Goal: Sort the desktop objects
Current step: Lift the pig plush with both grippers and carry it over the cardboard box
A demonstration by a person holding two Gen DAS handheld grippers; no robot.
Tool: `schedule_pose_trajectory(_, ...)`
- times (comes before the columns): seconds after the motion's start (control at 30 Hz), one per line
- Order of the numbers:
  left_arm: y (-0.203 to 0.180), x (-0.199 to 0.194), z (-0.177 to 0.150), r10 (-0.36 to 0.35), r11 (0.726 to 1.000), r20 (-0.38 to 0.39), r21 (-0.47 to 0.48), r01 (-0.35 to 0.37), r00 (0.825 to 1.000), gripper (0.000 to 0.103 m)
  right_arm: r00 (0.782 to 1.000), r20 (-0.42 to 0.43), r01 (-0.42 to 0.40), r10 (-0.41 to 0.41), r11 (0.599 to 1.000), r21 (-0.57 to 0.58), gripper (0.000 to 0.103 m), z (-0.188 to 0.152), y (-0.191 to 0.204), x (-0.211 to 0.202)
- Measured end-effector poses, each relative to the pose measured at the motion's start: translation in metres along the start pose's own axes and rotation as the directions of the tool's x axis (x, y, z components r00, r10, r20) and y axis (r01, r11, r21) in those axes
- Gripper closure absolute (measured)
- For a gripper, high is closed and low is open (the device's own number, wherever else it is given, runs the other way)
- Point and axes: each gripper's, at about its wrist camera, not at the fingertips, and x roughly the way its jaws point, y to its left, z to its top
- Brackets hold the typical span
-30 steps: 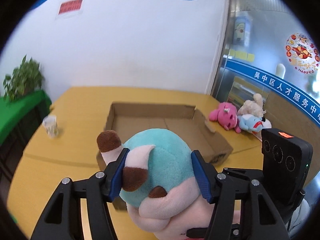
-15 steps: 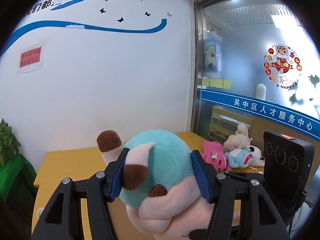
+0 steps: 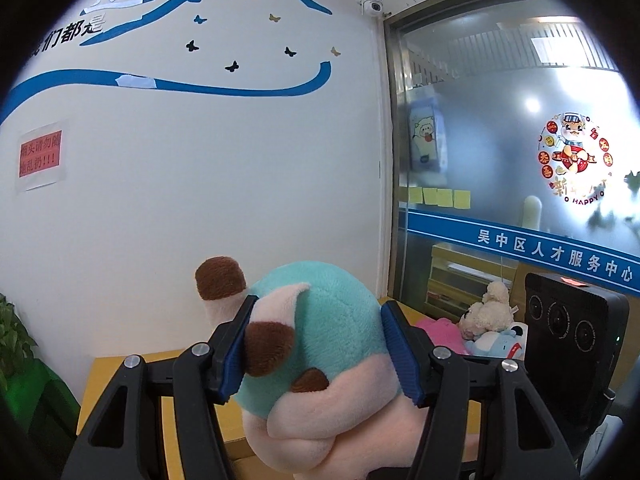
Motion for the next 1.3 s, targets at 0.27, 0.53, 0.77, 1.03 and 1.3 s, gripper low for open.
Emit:
schedule_pose_trajectory(0.27,0.048,0.064,-0.058,-0.022,0.997,-0.132,-0.080,0.011,0.991,0.043,0.993,-0.107,-0.026,0.041,0.991,0.134,0.026,-0.034,-0.056,0.097)
schedule_pose_trajectory(0.53,0.074,0.142,-0.142,-0.147,0.978,-0.280,-0.185,0.097,0.949,0.050,0.948,-0.303,-0.003,0.098,0.953,0.302,0.029,-0.130,-0.113,0.201)
schedule_pose_trajectory(0.77,0.089,0.201,-0.212,-0.132,0.977,-0.446,-0.211,0.040,0.885,0.053,0.892,-0.429,0.059,0.146,0.902,0.429,0.029,-0.210,-0.153,0.248)
schedule_pose_trajectory(1.03,0.096,0.243,-0.265,-0.087,0.983,-0.603,-0.183,-0.032,0.793,0.052,0.831,-0.517,0.118,0.205,0.843,0.524,0.029,-0.259,-0.170,0.267)
schedule_pose_trajectory(1.3,0.131,0.252,-0.279,-0.064,0.954,-0.630,-0.266,-0.138,0.774,0.045,0.826,-0.503,0.113,0.254,0.799,0.591,0.014,-0.270,-0.179,0.281)
